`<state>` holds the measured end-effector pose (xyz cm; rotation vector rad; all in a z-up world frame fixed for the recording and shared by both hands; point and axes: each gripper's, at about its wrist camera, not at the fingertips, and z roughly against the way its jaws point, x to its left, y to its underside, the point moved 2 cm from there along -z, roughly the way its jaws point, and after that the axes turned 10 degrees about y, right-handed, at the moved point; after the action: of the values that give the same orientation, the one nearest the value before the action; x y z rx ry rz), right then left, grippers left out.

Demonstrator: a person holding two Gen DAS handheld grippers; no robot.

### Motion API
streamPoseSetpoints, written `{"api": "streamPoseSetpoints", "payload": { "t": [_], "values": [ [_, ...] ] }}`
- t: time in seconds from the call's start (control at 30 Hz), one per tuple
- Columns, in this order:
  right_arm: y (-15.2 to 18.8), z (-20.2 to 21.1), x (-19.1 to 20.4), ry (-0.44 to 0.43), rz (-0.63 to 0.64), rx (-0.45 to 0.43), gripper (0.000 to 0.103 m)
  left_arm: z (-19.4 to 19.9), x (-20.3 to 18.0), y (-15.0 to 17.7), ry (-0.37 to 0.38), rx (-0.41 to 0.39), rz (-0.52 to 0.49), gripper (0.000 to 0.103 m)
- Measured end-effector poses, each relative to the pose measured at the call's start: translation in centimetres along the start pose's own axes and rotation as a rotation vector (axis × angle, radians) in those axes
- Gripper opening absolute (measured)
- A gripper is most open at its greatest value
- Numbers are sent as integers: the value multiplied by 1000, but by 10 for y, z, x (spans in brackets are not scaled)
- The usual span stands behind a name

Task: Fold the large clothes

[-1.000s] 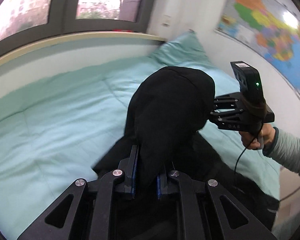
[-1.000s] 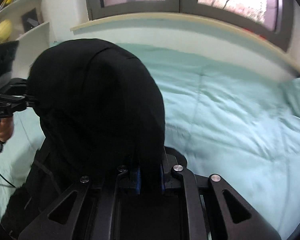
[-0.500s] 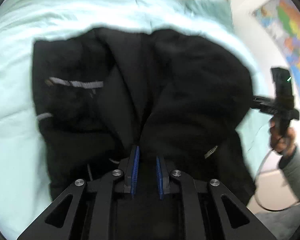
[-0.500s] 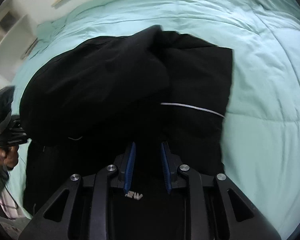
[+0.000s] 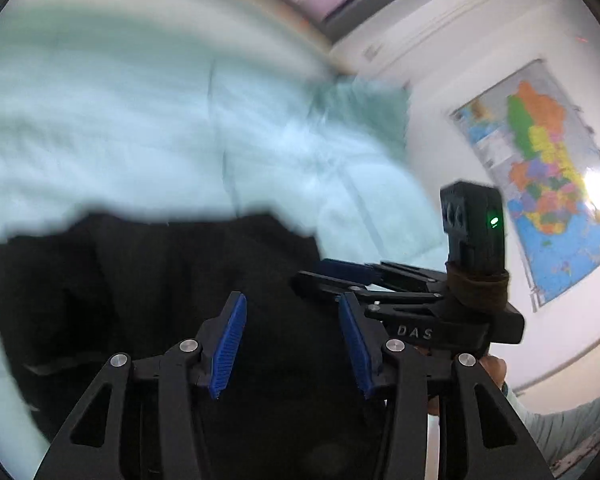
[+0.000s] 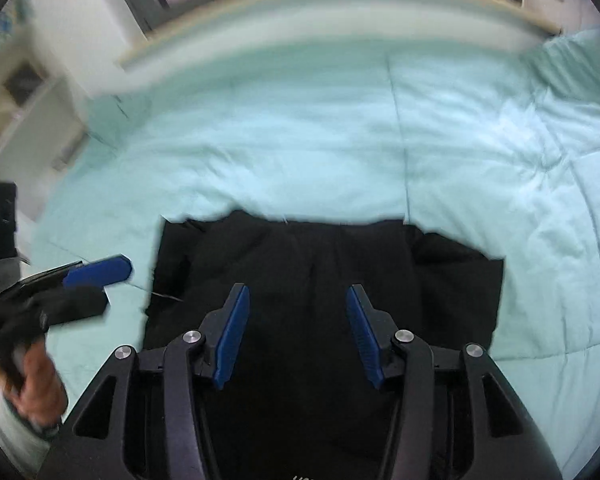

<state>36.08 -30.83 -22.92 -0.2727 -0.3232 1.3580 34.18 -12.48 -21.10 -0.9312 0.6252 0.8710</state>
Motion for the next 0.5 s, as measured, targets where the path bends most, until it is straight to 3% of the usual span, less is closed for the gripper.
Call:
{"api": "streamPoseSetpoints", "payload": {
  "t": [0.07,0.13,0.17,0.23,0.33,0.5],
  "values": [
    [42,-27,-7,-57,7,89,54,-25,26,31,-72,118,26,50],
    [81,-51,-3,-22,43,139,54,-46,48,65,-149,236,56,50],
    [99,-63,-6,-6,54,159,54,-56,57,86,-182,254,60,49],
    [134,-82,-3,24,44,153,54,-62,62,105,-214,219,26,49],
    [141,-86,-3,49,18,73,54,-63,59,101,-246,184,28,49],
    [141,-57,-20,-24,-12,75,54,-28,36,98,-146,135,48,49]
  ]
}}
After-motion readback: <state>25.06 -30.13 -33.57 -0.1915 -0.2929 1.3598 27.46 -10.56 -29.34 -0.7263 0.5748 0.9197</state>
